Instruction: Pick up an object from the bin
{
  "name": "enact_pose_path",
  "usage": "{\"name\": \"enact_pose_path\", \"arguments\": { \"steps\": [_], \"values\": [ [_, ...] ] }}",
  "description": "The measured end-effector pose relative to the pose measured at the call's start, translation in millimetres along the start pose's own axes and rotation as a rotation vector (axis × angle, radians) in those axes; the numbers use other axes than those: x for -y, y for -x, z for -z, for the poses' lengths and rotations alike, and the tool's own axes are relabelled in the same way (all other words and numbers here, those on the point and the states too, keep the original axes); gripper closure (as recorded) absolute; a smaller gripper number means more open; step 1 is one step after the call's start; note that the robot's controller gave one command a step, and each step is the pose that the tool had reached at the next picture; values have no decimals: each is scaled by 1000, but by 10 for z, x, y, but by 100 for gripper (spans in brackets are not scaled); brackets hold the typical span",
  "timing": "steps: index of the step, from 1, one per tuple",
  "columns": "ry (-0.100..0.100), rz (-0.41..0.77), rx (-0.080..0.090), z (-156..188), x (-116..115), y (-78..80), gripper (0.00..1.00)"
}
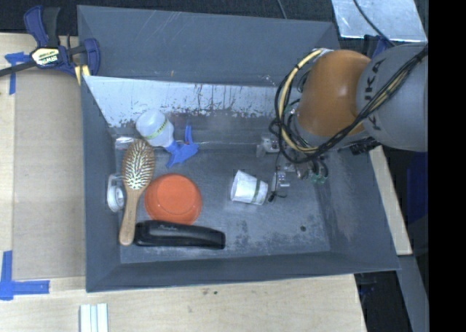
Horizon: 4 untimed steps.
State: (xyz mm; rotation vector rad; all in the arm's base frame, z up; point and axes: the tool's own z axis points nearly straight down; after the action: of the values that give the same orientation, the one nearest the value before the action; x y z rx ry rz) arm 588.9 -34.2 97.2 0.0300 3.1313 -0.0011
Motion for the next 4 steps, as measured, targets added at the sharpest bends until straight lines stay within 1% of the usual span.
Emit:
{"name": "enact_pose_path", "arguments": {
  "steps": [1,2,3,4],
  "values": [
    [-3,-157,16,622,-155,24,0],
    [3,-53,-4,30,-646,-228,0],
    [-4,-48,24,-265,-647,35,0],
    [2,-156,18,-249,-294,106,100]
  ]
}}
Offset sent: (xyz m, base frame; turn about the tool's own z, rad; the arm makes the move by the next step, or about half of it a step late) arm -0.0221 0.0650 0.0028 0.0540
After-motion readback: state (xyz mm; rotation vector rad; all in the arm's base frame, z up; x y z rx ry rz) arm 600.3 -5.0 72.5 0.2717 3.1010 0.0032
